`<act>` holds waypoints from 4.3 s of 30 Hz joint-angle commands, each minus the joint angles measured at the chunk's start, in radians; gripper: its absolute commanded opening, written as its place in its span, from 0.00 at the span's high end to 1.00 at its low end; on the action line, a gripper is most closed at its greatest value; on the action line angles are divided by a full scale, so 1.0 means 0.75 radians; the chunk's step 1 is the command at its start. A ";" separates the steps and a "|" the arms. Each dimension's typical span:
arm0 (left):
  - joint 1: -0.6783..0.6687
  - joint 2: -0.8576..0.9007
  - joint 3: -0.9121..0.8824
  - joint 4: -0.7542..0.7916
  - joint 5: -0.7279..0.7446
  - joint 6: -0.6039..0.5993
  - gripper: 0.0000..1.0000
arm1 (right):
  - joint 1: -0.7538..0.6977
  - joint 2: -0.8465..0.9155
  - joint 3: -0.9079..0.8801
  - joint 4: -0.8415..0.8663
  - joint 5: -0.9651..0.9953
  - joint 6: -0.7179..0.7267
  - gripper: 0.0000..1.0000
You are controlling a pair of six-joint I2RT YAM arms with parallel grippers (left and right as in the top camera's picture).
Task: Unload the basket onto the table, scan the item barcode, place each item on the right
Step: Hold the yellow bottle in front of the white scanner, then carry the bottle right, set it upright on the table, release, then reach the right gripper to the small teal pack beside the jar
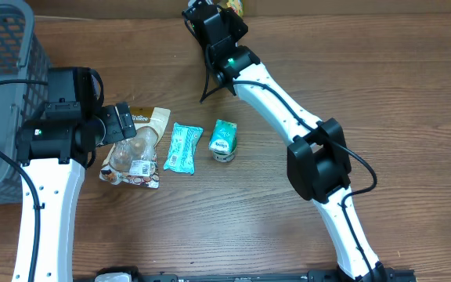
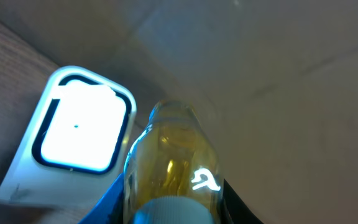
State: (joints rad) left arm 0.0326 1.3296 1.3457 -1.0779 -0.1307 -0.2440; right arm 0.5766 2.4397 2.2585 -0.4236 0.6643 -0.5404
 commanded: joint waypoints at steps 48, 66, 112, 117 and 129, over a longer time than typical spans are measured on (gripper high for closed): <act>-0.012 0.007 0.018 0.002 0.001 -0.014 0.00 | -0.709 -0.526 -0.579 -1.193 -0.812 0.965 0.79; -0.012 0.007 0.018 0.002 0.001 -0.014 0.00 | -0.708 -0.541 -0.465 -1.250 -0.783 0.965 0.35; -0.012 0.007 0.018 0.002 0.001 -0.014 0.00 | -0.145 -0.602 -0.547 -1.222 -1.235 1.256 0.35; -0.012 0.007 0.018 0.002 0.001 -0.014 0.00 | -0.085 -0.601 -0.596 -1.117 -1.235 1.315 0.55; -0.012 0.007 0.018 0.002 0.001 -0.014 0.01 | -0.018 -0.599 -0.735 -0.970 -1.235 1.396 0.58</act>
State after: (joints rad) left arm 0.0326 1.3296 1.3457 -1.0779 -0.1307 -0.2440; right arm 0.5518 1.9926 1.7149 -1.1591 -0.2726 0.4789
